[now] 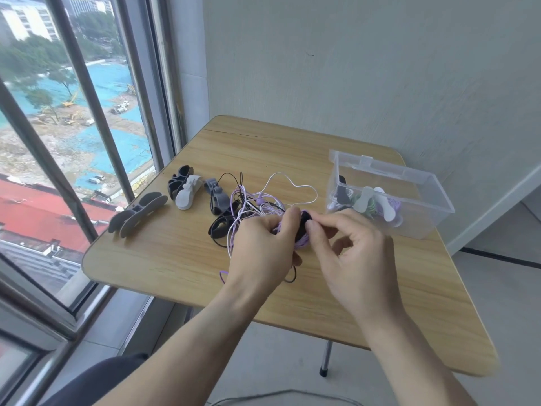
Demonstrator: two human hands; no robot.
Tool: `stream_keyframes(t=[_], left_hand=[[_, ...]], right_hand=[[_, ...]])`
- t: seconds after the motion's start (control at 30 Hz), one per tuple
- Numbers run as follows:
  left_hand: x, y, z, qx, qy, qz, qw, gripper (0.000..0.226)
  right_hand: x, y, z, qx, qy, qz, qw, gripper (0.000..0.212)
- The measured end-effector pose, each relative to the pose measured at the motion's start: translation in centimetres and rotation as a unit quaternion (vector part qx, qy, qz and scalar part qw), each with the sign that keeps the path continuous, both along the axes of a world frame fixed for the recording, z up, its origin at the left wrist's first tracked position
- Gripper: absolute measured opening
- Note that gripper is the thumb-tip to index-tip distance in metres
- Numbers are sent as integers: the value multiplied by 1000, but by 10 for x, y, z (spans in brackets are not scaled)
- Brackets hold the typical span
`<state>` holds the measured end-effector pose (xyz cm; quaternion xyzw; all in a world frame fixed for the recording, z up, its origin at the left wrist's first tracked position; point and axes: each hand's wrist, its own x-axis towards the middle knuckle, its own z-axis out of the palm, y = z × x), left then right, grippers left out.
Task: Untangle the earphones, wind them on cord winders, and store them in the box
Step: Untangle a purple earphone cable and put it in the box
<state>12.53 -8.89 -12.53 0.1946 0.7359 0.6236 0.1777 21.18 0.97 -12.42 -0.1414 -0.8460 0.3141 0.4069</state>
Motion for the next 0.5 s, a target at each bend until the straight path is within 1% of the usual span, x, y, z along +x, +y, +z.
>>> stream_keyframes(t=[0.07,0.1,0.13,0.17,0.2,0.27,0.33,0.4,0.5], left_hand=[[3,0,0,25,-46,-2,999,50],[3,1,1,30,-41,4,999,52],[3,1,2,24,-19,10,999,54],[4,2,3,13,12,17,1000,56],[4,2,4,4,43,24,999,56],[4,1,6,-5,92,37,995,53],[6,1,7,-12,113,37,993,51],[8,1,4,-26,128,41,991,52],[9,1,1,-38,147,58,987,52]], right_hand=[[-4,-2,-2,37,-16,-23,999,17],[-5,-2,-3,56,-30,-40,997,25],[-7,-3,-4,71,-40,-60,995,30],[-7,-2,-4,76,-40,-79,993,30],[-6,-2,-2,68,-29,-92,993,25],[-3,-1,3,45,19,-91,995,9],[0,-3,7,28,39,-69,996,10],[1,-6,6,18,24,-46,998,10],[-1,-11,2,27,-7,-47,999,11]])
